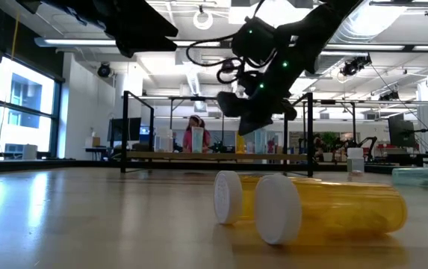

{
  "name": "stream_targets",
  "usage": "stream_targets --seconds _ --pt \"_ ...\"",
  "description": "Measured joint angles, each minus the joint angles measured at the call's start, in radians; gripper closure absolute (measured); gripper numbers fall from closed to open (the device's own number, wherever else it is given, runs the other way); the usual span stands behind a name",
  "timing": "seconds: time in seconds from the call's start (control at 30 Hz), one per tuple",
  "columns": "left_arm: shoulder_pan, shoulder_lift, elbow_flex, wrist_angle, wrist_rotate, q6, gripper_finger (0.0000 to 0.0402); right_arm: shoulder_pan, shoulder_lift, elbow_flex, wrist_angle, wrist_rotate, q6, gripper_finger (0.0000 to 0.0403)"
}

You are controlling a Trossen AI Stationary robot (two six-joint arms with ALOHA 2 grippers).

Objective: Pick and place medicine bottles onto shelf by color
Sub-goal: Put the top blue pill bottle on the shelf aligned with the other blue pill bottle

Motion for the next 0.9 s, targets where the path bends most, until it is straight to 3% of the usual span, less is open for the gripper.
stream_targets --seconds 0.13,0.37,0.67,0.9 --pt "0.0 0.0 0.0 0.0 0.0 0.0 0.0161 0.0 0.0 0.012 0.063 -0.028 -0.063 0.0403" --pt "0.0 0.0 0.0 0.0 0.0 0.0 0.0161 0.0 -0.001 0.126 -0.052 -0.032 -0.129 0.0403" --pt "0.0 0.0 0.0 -0.003 0.0 0.0 0.0161 -0.008 0.016 0.134 -0.22 -0.015 0.004 0.0403" --pt "0.0 0.001 0.0 -0.007 0.001 0.0 0.0161 -0.033 0.057 0.134 -0.23 -0.016 0.011 0.0403"
